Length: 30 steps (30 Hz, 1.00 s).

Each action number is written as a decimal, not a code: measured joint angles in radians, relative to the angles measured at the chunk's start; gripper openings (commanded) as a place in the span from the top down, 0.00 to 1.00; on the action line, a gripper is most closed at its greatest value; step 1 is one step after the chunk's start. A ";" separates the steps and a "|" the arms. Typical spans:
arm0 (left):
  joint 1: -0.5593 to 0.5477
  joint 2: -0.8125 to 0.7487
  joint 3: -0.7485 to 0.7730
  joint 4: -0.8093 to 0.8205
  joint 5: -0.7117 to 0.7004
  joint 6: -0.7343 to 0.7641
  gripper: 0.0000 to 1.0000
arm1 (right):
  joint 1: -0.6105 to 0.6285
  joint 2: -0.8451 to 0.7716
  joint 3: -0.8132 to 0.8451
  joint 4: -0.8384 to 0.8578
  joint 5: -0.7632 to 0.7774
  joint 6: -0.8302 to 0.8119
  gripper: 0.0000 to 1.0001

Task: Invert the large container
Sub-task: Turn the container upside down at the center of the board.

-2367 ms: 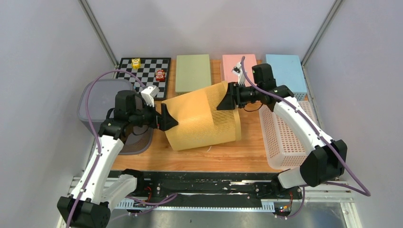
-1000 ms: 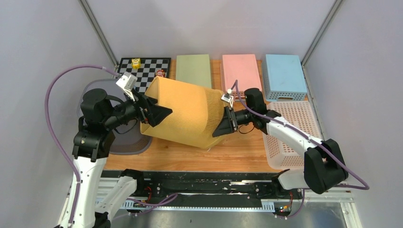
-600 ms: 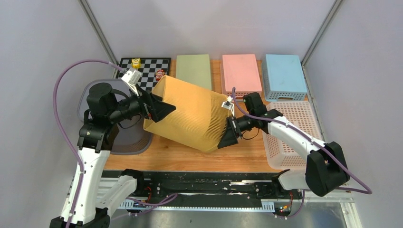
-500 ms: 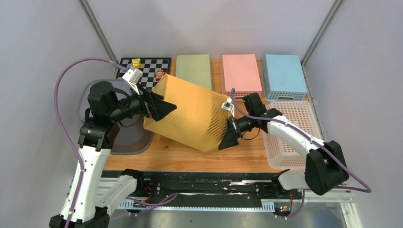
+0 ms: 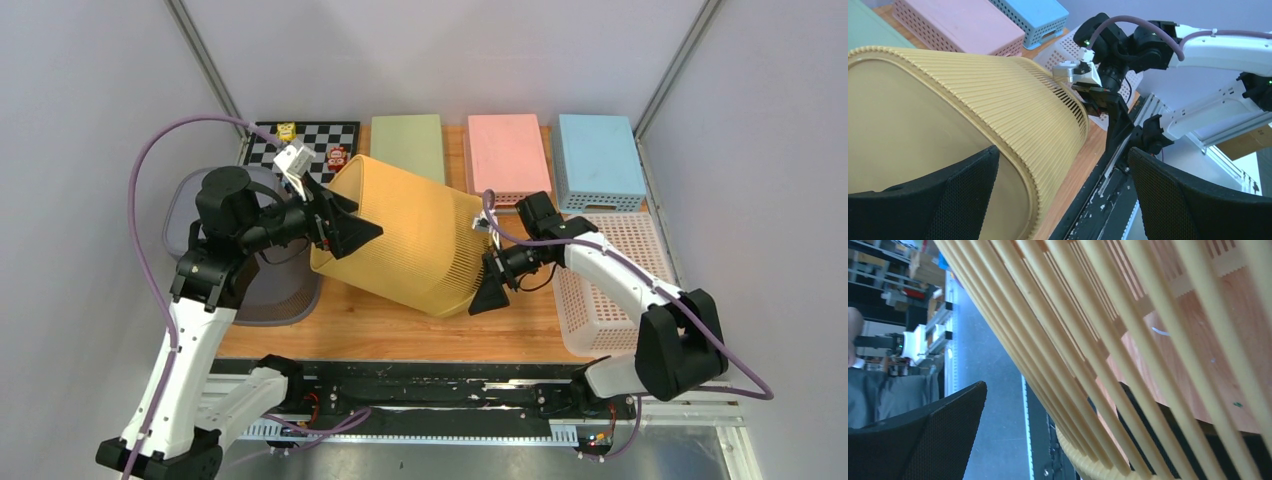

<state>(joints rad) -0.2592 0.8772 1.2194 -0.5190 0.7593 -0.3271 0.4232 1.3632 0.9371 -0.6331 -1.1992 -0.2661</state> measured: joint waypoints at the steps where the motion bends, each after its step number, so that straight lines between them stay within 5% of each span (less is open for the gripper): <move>1: -0.005 0.004 0.001 0.000 0.000 0.004 0.00 | -0.002 0.007 0.009 -0.024 0.011 -0.028 0.00; 12: -0.081 0.077 0.046 0.018 0.008 0.050 0.00 | -0.021 0.044 0.043 -0.165 0.185 -0.282 0.00; 30: -0.251 0.218 0.155 -0.001 -0.063 0.220 0.00 | -0.081 0.130 0.119 -0.288 0.302 -0.453 0.00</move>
<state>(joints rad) -0.5098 1.0950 1.3743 -0.5201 0.6960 -0.1070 0.3420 1.4929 1.0565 -0.9207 -0.8974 -0.7193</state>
